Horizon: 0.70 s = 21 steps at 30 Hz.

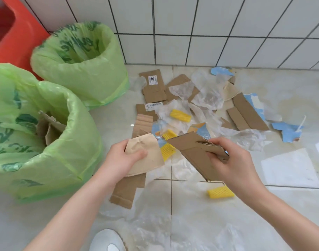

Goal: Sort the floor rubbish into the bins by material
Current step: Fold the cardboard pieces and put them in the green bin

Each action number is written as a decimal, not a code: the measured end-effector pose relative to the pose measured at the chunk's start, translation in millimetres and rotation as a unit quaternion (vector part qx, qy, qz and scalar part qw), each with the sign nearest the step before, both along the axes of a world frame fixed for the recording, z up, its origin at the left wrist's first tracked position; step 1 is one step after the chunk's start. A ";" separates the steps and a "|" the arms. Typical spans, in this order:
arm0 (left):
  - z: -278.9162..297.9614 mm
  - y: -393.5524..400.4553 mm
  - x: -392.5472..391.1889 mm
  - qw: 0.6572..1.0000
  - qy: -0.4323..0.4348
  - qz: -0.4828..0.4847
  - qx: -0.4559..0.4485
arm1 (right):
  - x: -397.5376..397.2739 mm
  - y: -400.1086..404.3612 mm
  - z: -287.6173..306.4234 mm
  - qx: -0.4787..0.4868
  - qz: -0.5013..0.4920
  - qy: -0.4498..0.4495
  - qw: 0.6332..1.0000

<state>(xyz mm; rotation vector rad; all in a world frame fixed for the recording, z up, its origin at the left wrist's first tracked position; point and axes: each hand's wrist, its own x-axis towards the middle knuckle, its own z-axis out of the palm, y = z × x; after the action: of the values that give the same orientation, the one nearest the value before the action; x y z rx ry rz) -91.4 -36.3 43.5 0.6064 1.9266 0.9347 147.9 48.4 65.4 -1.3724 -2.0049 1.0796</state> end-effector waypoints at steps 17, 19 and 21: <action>129.7 -32.1 -118.1 0.880 0.302 0.259 0.258 | -210.9 17.5 118.8 0.149 0.187 0.163 0.957; 134.7 -40.0 -131.7 0.866 0.321 0.288 0.255 | -237.3 13.3 130.3 0.145 0.197 0.181 0.953; 136.5 -45.9 -141.9 0.854 0.341 0.297 0.256 | -261.2 8.3 139.0 0.113 0.202 0.200 0.952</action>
<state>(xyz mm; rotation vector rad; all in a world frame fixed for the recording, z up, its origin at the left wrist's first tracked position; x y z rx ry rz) -233.3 -82.2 180.0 0.7177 2.5853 1.8597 -113.3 56.7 204.4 -0.5803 -2.0586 1.1418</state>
